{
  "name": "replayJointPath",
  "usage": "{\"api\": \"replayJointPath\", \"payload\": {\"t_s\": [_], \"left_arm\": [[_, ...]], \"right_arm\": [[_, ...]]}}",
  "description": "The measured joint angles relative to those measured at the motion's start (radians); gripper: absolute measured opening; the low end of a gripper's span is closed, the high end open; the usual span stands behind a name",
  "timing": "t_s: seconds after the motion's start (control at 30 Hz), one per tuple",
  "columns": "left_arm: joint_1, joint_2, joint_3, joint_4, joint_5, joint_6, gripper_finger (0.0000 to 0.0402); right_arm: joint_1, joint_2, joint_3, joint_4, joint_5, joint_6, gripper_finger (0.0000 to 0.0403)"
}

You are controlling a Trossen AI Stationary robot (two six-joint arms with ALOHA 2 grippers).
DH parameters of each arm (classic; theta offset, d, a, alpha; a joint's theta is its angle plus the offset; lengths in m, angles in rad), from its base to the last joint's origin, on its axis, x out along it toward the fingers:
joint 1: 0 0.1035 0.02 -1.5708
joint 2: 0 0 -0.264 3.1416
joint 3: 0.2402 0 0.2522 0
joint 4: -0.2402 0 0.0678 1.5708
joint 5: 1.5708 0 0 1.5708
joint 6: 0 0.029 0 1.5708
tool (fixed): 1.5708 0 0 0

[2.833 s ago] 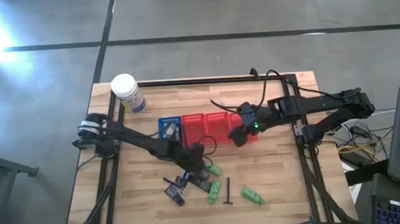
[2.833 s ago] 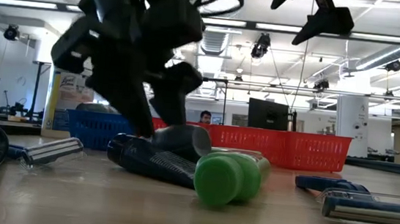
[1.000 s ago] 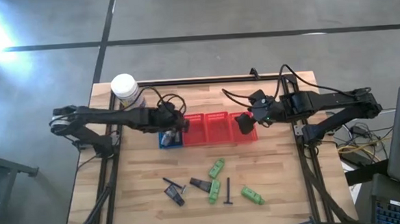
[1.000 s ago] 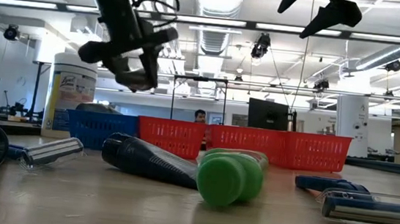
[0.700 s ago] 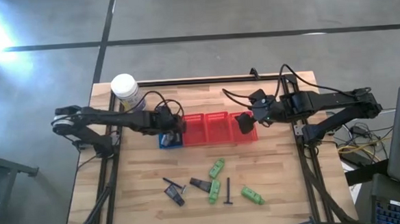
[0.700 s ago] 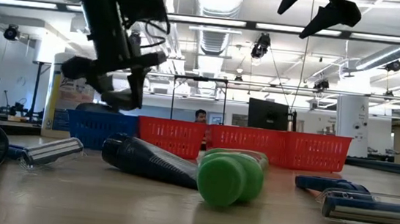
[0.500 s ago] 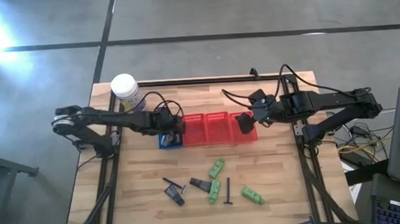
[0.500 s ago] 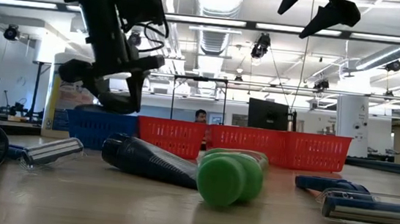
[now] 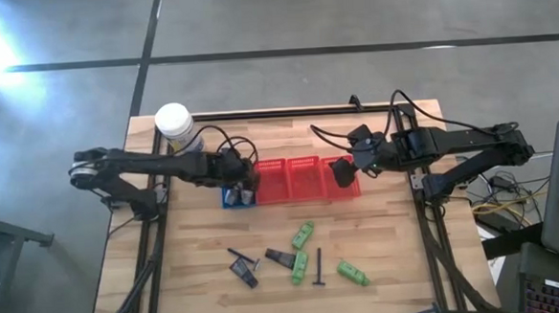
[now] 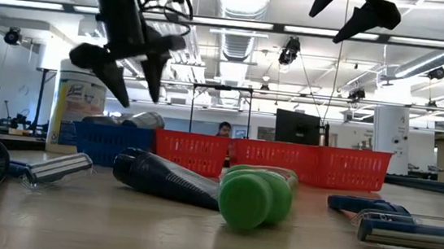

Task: Pick & Place Travel size toiletries
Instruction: Put the shampoo into the right red bin

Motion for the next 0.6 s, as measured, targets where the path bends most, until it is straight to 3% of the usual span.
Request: {"api": "replayJointPath", "payload": {"t_s": [0.07,0.13,0.27,0.37,0.5,0.6], "left_arm": [[-0.006,-0.025,0.020,-0.052,-0.003,0.073,0.0284],[-0.028,-0.063,0.031,-0.031,0.026,0.261,0.0284],[-0.145,-0.134,0.016,0.037,0.307,0.782,0.0284],[-0.274,-0.144,-0.019,0.025,0.439,0.994,0.0284],[-0.448,-0.122,-0.081,0.040,0.401,1.150,0.0284],[-0.539,-0.084,-0.135,0.097,0.376,1.158,0.0284]], "right_arm": [[0.000,0.000,0.000,-0.008,0.000,0.000,0.0364],[0.000,0.000,0.000,-0.024,0.000,0.000,0.0364],[0.000,0.000,0.000,-0.025,-0.002,-0.008,0.0364],[0.000,0.000,-0.002,-0.025,-0.002,-0.018,0.0364],[0.000,0.000,-0.004,-0.024,-0.011,-0.013,0.0364],[-0.001,0.003,-0.006,-0.021,-0.062,-0.001,0.0364]]}}
